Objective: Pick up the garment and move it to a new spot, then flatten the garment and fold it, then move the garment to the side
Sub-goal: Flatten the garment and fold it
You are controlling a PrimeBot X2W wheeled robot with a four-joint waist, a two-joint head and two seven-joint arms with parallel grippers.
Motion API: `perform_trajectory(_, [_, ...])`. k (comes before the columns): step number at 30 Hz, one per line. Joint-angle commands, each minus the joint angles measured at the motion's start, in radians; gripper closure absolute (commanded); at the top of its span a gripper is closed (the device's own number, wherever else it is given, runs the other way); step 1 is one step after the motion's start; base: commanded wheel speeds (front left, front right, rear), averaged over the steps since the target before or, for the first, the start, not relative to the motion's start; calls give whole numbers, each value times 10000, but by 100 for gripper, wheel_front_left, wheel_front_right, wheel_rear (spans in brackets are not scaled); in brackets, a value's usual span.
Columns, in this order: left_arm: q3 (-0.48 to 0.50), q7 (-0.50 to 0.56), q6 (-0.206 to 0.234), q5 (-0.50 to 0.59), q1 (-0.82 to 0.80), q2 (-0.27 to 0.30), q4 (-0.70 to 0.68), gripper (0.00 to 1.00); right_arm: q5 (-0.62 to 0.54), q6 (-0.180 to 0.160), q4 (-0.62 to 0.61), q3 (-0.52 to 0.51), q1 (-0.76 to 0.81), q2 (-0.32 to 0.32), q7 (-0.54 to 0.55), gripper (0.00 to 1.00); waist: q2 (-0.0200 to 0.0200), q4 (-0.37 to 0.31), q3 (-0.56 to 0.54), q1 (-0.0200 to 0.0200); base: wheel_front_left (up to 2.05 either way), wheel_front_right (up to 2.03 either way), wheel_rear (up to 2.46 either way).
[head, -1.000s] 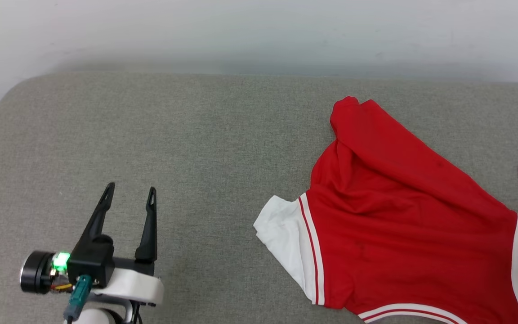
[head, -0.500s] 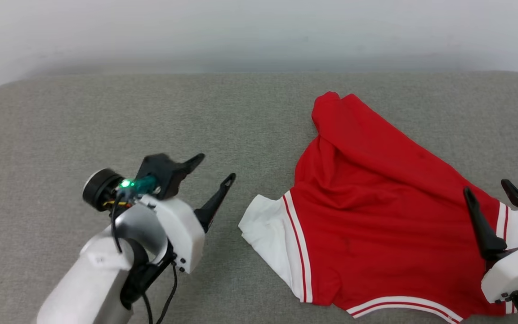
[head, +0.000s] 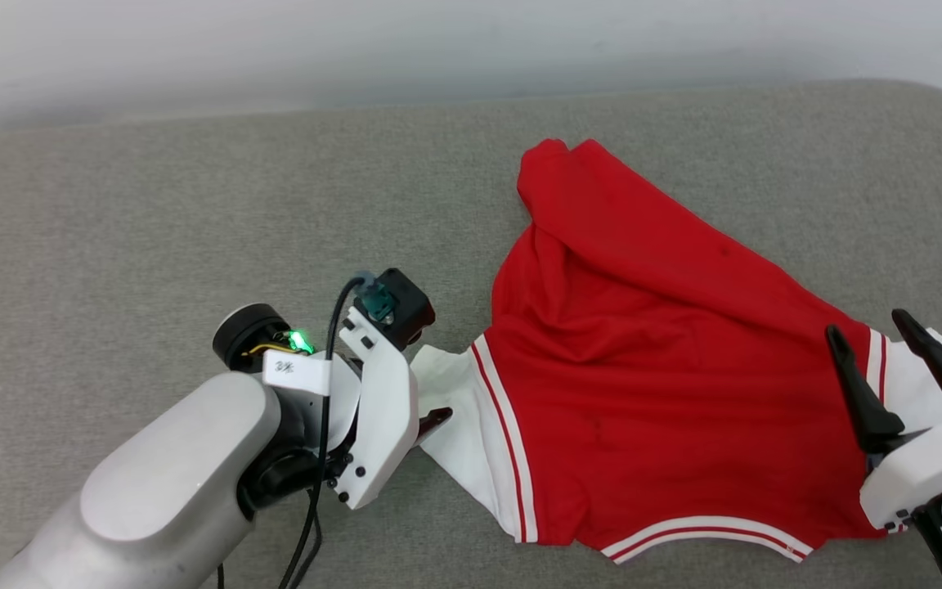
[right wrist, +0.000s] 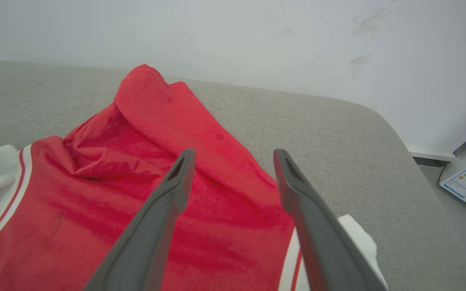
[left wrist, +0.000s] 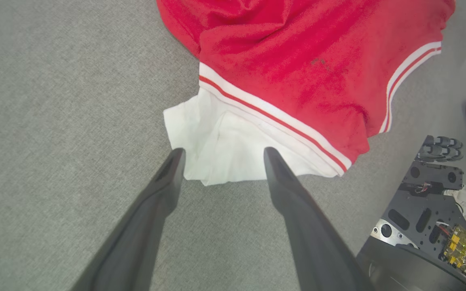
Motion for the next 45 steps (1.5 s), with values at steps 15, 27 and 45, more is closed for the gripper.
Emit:
perform_trajectory(15, [-3181, 148, 10, -536, -1350, 283, 2326, 0, 87, -12, 571, 321, -879, -14, -499, 0, 0, -675, 1030, 0, 0, 0, 0])
perform_trajectory(27, [-4414, -733, 4, -418, -2136, 544, 2469, 100, 90, -12, 740, 292, -918, -60, -625, 0, 0, -482, 930, 0, 0, 0, 0])
perform_trajectory(45, [-3468, -4589, 1055, -231, -1414, 2656, 1797, 100, 155, -12, 694, 1, -175, 34, -531, 0, 0, 524, 64, 0, 0, 0, 0])
